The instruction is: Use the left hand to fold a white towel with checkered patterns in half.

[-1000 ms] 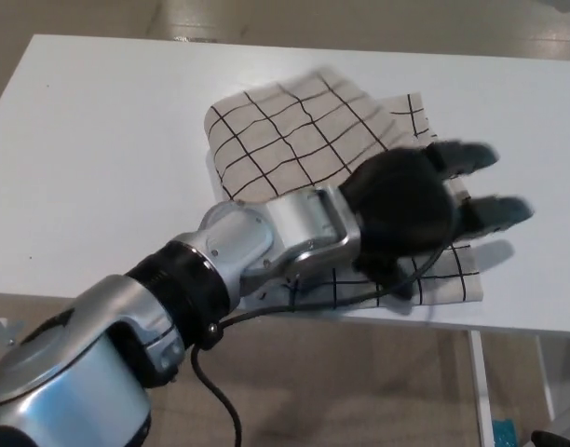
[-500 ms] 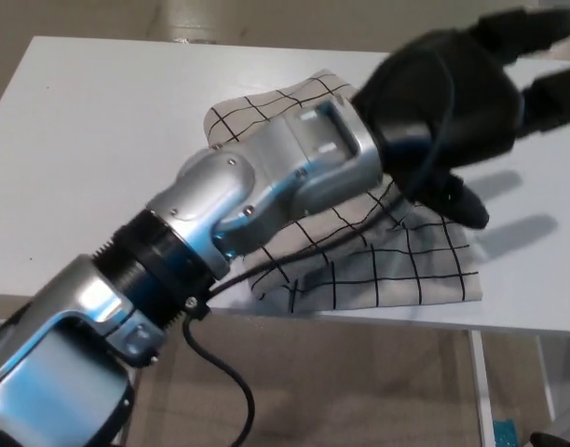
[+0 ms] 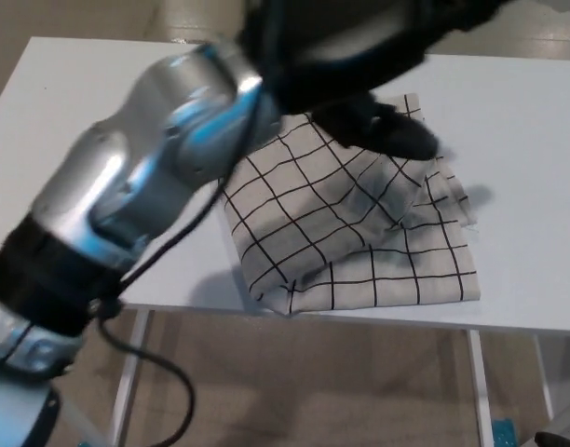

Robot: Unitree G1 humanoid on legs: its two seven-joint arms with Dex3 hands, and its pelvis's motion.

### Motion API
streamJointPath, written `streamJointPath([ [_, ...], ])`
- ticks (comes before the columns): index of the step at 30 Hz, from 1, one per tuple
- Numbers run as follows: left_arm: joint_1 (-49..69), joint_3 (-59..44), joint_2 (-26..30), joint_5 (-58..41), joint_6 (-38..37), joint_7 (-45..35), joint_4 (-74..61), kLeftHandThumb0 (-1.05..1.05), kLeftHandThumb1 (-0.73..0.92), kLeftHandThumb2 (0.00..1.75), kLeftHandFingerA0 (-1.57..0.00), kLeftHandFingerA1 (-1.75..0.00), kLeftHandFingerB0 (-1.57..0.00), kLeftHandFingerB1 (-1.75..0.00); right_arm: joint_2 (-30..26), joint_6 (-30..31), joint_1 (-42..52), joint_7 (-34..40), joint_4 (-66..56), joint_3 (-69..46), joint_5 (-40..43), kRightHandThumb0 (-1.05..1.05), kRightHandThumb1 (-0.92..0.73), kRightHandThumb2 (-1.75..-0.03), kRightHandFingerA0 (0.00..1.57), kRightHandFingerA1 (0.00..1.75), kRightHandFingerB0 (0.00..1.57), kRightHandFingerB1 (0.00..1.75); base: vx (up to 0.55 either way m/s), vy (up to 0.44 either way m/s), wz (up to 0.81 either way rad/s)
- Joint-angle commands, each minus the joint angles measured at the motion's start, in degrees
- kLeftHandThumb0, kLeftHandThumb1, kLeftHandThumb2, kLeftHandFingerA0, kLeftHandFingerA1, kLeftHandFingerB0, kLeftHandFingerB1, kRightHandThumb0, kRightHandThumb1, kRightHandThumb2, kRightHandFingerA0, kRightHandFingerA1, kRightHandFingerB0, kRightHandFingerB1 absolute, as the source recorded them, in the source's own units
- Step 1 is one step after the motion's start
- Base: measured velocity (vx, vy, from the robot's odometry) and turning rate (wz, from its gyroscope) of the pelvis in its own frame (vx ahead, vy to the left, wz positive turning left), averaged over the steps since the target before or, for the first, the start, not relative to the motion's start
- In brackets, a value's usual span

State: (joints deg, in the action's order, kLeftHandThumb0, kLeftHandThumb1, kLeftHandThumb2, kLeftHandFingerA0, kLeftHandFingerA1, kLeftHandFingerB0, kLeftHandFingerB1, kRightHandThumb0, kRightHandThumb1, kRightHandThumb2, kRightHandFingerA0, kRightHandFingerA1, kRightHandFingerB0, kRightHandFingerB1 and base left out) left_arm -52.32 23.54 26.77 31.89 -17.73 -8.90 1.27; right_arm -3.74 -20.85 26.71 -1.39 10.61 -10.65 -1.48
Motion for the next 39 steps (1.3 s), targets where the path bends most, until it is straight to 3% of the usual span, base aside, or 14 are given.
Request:
streamJointPath([
  [1,43.02,-37.38,19.33,-60.64,9.75,-28.73,-37.51,-0.66,0.42,0.81,-0.03,-0.2,-0.06,-0.37,-0.99,9.16,1.73,-0.35,-11.28,-4.84,8.22,-0.29,-0.69,-0.6,0.44,0.65,0.48,0.57,0.0,0.0,0.0],
  [4,54.24,-44.8,16.23,-65.68,6.5,-30.89,-36.41,-0.33,0.25,0.86,0.0,-0.49,0.0,-0.46,-1.1,9.58,-0.9,0.76,-12.26,-5.84,8.83,-0.29,-0.69,-0.6,0.42,0.64,0.49,0.58,0.0,0.0,0.0],
  [6,59.66,-47.98,14.69,-68.66,5.84,-32.23,-35.74,-0.67,0.43,0.72,-0.1,-0.36,-0.18,-0.37,-1.15,10.32,-2.13,1.32,-12.99,-6.21,8.72,-0.29,-0.69,-0.6,0.42,0.64,0.49,0.57,0.0,0.0,0.0],
  [12,72.0,-51.96,10.38,-78.28,7.18,-37.36,-32.66,-0.62,0.43,0.71,-0.18,-0.39,-0.25,-0.39,-1.05,9.97,-4.54,1.39,-13.94,-6.63,9.04,-0.31,-0.69,-0.6,0.43,0.69,0.49,0.58,0.0,0.0,0.0],
  [13,74.42,-52.98,9.63,-81.19,10.49,-40.06,-31.15,-0.6,0.51,0.56,-0.28,-0.33,-0.35,-0.32,-1.16,8.62,-5.33,0.93,-13.46,-6.84,9.69,-0.31,-0.68,-0.6,0.43,0.7,0.49,0.59,0.0,0.0,0.0],
  [15,77.48,-53.2,8.86,-85.24,15.0,-44.52,-29.22,-0.71,0.5,0.86,-0.33,-0.46,-0.41,-0.48,-1.48,7.63,-5.98,0.72,-13.11,-7.09,9.57,-0.31,-0.67,-0.59,0.42,0.69,0.52,0.6,0.0,0.0,0.0],
  [16,78.45,-52.9,8.66,-86.61,16.44,-46.55,-28.25,-0.68,0.61,0.6,-0.48,-0.39,-0.5,-0.37,-1.56,7.65,-6.13,0.66,-13.16,-7.1,9.4,-0.32,-0.67,-0.59,0.43,0.69,0.52,0.6,0.0,0.0,0.0],
  [19,80.28,-50.29,9.82,-88.67,23.02,-54.7,-23.81,-0.68,0.73,0.63,-0.76,-0.48,-0.71,-0.45,-1.43,7.98,-6.12,0.23,-13.4,-6.8,9.11,-0.32,-0.66,-0.6,0.46,0.71,0.52,0.61,0.0,0.0,0.0],
  [21,80.28,-50.29,9.82,-88.67,23.02,-54.7,-23.81,-0.68,0.73,0.63,-0.76,-0.48,-0.71,-0.45,-1.43,7.98,-6.12,0.23,-13.4,-6.8,9.11,-0.32,-0.66,-0.6,0.46,0.71,0.52,0.61,0.0,0.0,0.0],
  [22,80.96,-48.44,11.68,-87.89,27.09,-58.82,-21.12,-0.69,0.73,0.63,-0.85,-0.5,-0.78,-0.47,-1.02,7.95,-5.88,-0.18,-13.46,-6.44,9.1,-0.35,-0.54,-0.93,0.49,0.72,0.48,0.67,0.0,0.0,0.0],
  [31,81.29,-43.01,13.04,-77.75,26.26,-58.38,-14.75,-0.74,0.68,0.67,-0.94,-0.55,-0.87,-0.52,-0.31,6.97,-4.83,-0.75,-12.37,-5.92,8.03,-0.33,-0.52,-0.93,0.51,0.73,0.48,0.68,0.0,0.0,0.0],
  [32,80.6,-42.44,13.01,-76.34,26.36,-57.79,-13.58,-0.72,0.61,1.0,-0.89,-0.65,-0.83,-0.62,-0.18,7.2,-4.79,-0.74,-12.39,-5.8,7.87,-0.34,-0.66,-0.59,0.49,0.72,0.53,0.62,0.0,0.0,0.0],
  [37,77.54,-38.78,10.31,-67.21,26.01,-53.94,-3.73,-0.72,0.67,0.61,-0.95,-0.52,-0.91,-0.52,-0.1,7.13,-3.15,-1.45,-12.59,-5.25,7.02,-0.34,-0.66,-0.59,0.5,0.71,0.53,0.61,0.0,0.0,0.0],
  [39,74.55,-37.07,7.31,-61.85,23.65,-50.73,3.51,-0.72,0.54,0.92,-0.88,-0.65,-0.81,-0.62,0.09,6.89,-3.27,-1.54,-11.77,-4.95,6.73,-0.34,-0.66,-0.59,0.49,0.7,0.53,0.61,0.0,0.0,0.0],
])
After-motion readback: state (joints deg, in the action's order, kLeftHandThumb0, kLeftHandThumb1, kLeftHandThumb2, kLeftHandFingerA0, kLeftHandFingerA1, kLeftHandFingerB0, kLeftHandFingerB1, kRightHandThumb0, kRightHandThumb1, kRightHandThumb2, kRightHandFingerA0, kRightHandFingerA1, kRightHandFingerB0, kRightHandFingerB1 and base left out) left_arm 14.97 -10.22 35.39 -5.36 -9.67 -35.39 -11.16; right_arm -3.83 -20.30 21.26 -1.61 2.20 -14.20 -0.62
